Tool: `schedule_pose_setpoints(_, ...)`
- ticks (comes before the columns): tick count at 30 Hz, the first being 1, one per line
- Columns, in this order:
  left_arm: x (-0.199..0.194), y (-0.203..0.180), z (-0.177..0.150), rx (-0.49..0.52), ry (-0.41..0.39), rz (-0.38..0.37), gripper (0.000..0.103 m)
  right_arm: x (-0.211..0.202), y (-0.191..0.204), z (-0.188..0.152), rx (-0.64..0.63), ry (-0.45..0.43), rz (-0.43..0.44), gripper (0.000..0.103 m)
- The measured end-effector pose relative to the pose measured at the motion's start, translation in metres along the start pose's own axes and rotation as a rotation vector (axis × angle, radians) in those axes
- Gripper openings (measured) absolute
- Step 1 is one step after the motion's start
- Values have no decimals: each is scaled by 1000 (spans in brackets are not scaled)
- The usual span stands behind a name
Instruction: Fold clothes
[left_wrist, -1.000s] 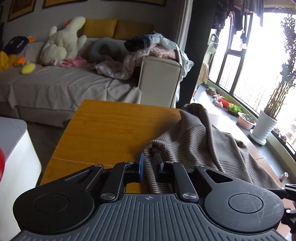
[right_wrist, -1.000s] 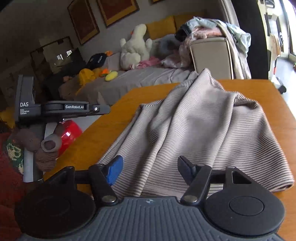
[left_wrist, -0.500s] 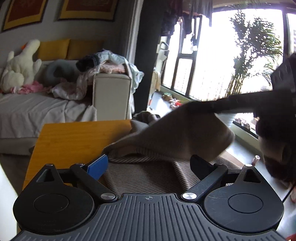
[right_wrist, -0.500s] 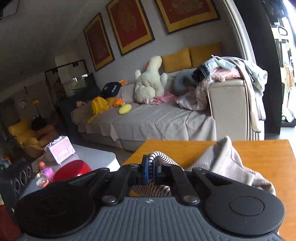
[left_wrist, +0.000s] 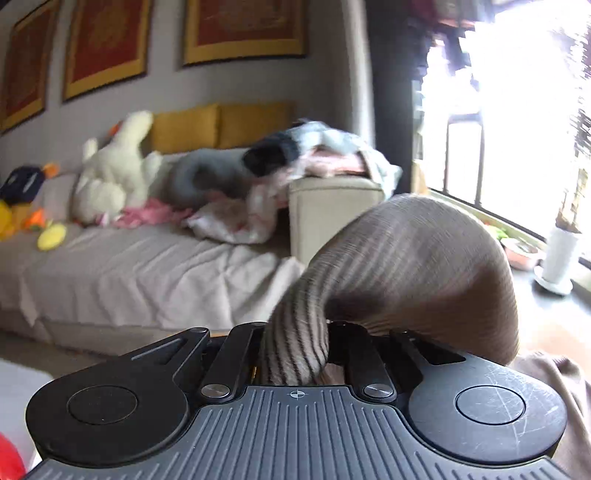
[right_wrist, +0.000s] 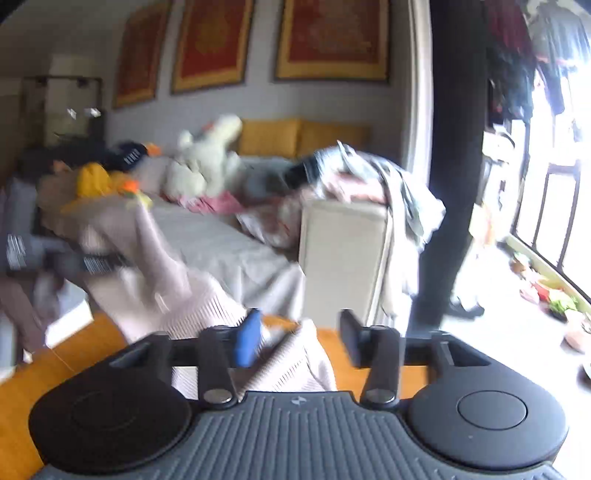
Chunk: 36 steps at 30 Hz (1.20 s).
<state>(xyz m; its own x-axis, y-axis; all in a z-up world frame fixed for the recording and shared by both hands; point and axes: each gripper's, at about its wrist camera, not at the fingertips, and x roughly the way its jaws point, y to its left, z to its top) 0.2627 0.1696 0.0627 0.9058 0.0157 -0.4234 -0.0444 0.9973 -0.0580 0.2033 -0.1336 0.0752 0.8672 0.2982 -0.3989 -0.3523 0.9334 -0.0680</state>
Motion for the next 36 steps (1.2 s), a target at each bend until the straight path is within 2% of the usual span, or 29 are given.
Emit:
schedule_pose_setpoints(1,9,14,0,-51,26,5,12,13,4,-8,9,36,6,57)
schedule_pose_setpoints(3,24,28,-7,-90,67,16,12,35,17,-19,10,77,1,57)
schedule_pose_setpoints(7,37,36,-27,-89,112,39,13,87,39,-36,-64,161,-63,62)
schedule_pose_setpoints(8,37,43,-31,-109,124,37,13,98,39,-40,-85,192,-62,58)
schedule_pose_setpoints(9,36,49,-33,-125,131,35,13,109,35,-45,-99,236,-27,30)
schedule_pose_setpoints(10,36,56,-34,-139,137,34,13,114,29,-47,-102,265,3,11)
schedule_pose_setpoints(11,36,60,-35,-143,140,35,13,112,20,-44,-114,250,-7,5)
schedule_pose_setpoints(12,36,62,-36,-144,142,37,13,110,11,-41,-127,233,-18,5)
schedule_pose_setpoints(15,41,67,-40,-146,152,56,13,107,-33,-23,-136,157,-207,5)
schedule_pose_setpoints(17,50,68,-42,-162,170,64,16,116,-62,-18,-124,151,-313,5)
schedule_pose_setpoints(20,60,67,-48,-198,208,65,30,130,-91,-27,-45,198,-352,8)
schedule_pose_setpoints(21,58,67,-49,-212,217,77,39,134,-95,-33,-33,219,-349,11)
schedule_pose_setpoints(22,55,66,-51,-228,225,92,53,136,-98,-40,-15,224,-348,13)
schedule_pose_setpoints(24,43,65,-51,-271,216,107,71,138,-102,-54,25,232,-353,26)
schedule_pose_setpoints(25,33,63,-52,-295,204,108,77,137,-106,-58,57,223,-351,27)
schedule_pose_setpoints(27,13,50,-52,-311,171,81,82,133,-113,-67,120,203,-346,32)
schedule_pose_setpoints(30,-11,23,-52,-311,126,18,95,110,-113,-66,148,110,-371,43)
schedule_pose_setpoints(31,-18,10,-54,-300,116,-23,96,102,-111,-65,141,82,-375,45)
schedule_pose_setpoints(33,-26,-16,-61,-269,124,-118,97,79,-106,-63,137,41,-359,60)
schedule_pose_setpoints(36,-33,-54,-78,-183,162,-249,99,36,-103,-66,185,30,-263,66)
